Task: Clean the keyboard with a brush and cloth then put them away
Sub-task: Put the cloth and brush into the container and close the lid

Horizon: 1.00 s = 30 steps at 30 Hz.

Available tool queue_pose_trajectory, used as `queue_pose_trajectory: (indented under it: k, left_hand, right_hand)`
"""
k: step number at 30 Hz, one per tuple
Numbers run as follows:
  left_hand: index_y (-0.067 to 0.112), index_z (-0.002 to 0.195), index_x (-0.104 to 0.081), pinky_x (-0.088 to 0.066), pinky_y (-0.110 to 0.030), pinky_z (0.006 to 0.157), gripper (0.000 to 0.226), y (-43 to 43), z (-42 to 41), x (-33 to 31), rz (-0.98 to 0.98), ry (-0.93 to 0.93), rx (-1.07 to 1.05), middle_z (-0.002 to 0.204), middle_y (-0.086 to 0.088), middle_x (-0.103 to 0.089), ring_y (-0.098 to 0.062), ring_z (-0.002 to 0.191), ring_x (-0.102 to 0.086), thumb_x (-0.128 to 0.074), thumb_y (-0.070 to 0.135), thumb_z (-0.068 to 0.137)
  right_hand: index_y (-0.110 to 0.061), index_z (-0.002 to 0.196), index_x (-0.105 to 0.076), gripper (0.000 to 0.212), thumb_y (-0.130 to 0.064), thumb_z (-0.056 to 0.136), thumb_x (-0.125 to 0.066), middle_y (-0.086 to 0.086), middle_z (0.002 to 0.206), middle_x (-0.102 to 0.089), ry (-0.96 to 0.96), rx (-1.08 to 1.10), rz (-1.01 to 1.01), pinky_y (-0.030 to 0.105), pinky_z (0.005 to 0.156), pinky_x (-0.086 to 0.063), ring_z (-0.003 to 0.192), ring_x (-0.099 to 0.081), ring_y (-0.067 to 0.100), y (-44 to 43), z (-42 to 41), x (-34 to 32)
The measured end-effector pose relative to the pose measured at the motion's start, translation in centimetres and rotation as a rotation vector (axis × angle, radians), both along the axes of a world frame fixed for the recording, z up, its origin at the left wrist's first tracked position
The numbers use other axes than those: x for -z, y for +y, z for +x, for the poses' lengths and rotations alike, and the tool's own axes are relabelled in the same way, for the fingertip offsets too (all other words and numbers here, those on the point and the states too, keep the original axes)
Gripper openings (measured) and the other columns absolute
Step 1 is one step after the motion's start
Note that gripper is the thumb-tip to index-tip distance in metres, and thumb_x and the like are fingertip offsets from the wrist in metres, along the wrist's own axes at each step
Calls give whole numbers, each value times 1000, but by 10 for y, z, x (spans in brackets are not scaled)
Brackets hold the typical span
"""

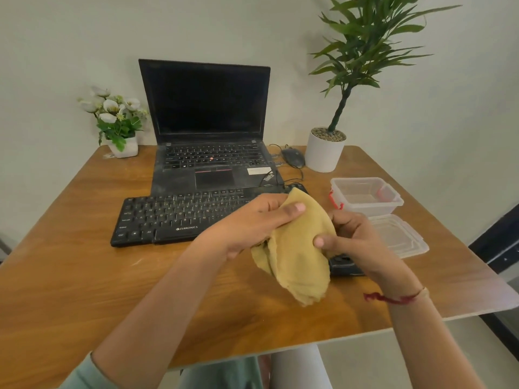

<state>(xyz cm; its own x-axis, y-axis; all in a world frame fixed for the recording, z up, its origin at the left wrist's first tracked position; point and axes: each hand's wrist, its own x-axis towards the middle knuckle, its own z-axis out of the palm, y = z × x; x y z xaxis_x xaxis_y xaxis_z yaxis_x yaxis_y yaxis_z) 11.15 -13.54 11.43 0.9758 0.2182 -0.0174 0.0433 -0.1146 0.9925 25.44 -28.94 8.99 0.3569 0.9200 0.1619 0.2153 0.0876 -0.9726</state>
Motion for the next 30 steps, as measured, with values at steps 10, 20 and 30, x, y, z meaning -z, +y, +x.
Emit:
queue_pose_trajectory:
  k: [10,20,30]
  left_hand:
    - [15,108,-64,-53,-22,71,23,17,65,-8,216,-48,-95,98,1,-69,-9,83,-65,-50,28,96]
    - [20,96,-61,-56,-48,74,13,19,185,-12,433,-114,-158,83,-18,-68,-33,78,-67,-55,10,88]
    - [9,69,-56,-37,-30,58,15,8,248,19,568,-37,-183,64,-3,-51,-17,61,-48,-59,18,81]
  right_hand:
    - [-12,89,-70,7,-10,82,-69,2,79,-66,-303,290,-114,16,62,-47,71,-59,7,-5,78,-27]
    - [-16,91,-69,25,4,84,-54,0,82,-65,-642,647,-48,19,70,-45,73,-54,9,-4,175,-50]
    - [-12,98,-67,31,4,90,-42,2,92,-63,-675,659,-270,11,62,-41,82,-55,15,-14,222,-31]
